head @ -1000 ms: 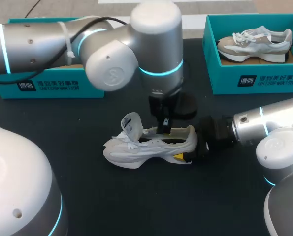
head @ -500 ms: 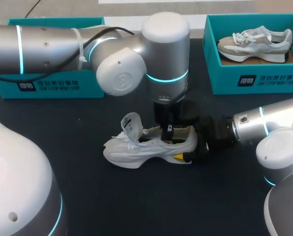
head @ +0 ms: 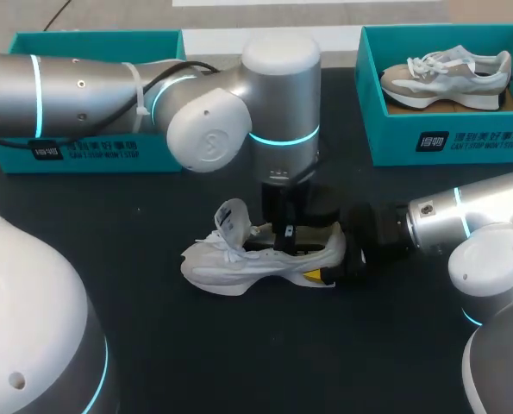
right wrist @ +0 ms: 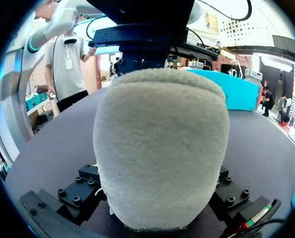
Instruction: Take the shoe out of the shoebox, open the shoe tongue, remove and reinsert the insole, then place the shoe into the shoebox
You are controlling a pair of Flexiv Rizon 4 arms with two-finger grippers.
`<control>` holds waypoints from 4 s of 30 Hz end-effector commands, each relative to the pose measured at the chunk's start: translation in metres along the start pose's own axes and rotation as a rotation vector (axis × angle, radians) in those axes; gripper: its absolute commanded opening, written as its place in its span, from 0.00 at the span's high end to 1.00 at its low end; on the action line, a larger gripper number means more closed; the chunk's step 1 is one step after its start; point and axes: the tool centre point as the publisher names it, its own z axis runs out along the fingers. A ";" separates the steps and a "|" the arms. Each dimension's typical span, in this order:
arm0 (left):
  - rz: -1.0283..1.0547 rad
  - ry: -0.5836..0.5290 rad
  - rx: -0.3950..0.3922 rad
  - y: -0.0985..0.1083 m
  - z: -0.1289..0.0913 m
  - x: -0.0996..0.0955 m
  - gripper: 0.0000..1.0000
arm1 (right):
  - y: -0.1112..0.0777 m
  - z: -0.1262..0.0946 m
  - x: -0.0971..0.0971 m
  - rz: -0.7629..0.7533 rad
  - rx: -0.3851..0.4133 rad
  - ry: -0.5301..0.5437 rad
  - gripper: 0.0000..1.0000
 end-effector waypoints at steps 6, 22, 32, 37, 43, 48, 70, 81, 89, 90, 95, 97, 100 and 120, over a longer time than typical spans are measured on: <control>0.021 0.008 0.004 0.003 0.015 0.004 1.00 | -0.003 0.004 -0.001 0.001 0.002 -0.002 1.00; 0.049 -0.028 -0.005 0.002 0.024 -0.003 0.77 | -0.003 0.004 -0.001 0.001 0.002 -0.002 1.00; 0.055 -0.145 -0.010 0.001 0.039 -0.007 0.65 | -0.003 0.004 -0.001 0.001 0.002 -0.002 1.00; 0.048 -0.205 -0.024 0.000 0.047 -0.012 0.69 | -0.003 0.004 -0.001 0.001 0.002 -0.002 1.00; 0.035 -0.236 -0.029 0.002 0.058 -0.021 0.93 | -0.003 0.004 -0.001 0.001 0.002 -0.002 1.00; 0.018 -0.255 -0.050 0.005 0.065 -0.032 1.00 | -0.003 0.004 -0.001 0.001 0.002 -0.002 1.00; -0.118 -0.226 -0.029 0.025 0.003 -0.018 1.00 | -0.003 0.004 -0.001 0.001 0.002 -0.002 1.00; -0.106 -0.177 0.016 0.030 -0.018 -0.007 1.00 | -0.003 0.004 -0.001 0.001 0.002 -0.002 1.00; -0.097 -0.174 0.064 0.031 -0.034 0.000 1.00 | -0.003 0.004 -0.001 0.001 0.002 -0.002 1.00; -0.101 -0.174 0.072 0.032 -0.036 0.001 1.00 | -0.003 0.004 -0.001 0.001 0.002 -0.002 1.00; -0.095 -0.159 0.141 0.036 -0.045 0.004 1.00 | -0.003 0.004 -0.001 0.001 0.002 -0.002 1.00; -0.095 -0.171 0.155 0.036 -0.047 0.005 1.00 | -0.003 0.004 -0.001 0.001 0.002 -0.002 1.00; -0.094 -0.182 0.192 0.034 -0.054 0.009 1.00 | -0.003 0.004 -0.001 0.001 0.002 -0.002 1.00; -0.008 -0.245 0.282 -0.026 -0.083 -0.014 1.00 | -0.003 0.004 -0.001 0.001 0.002 -0.002 1.00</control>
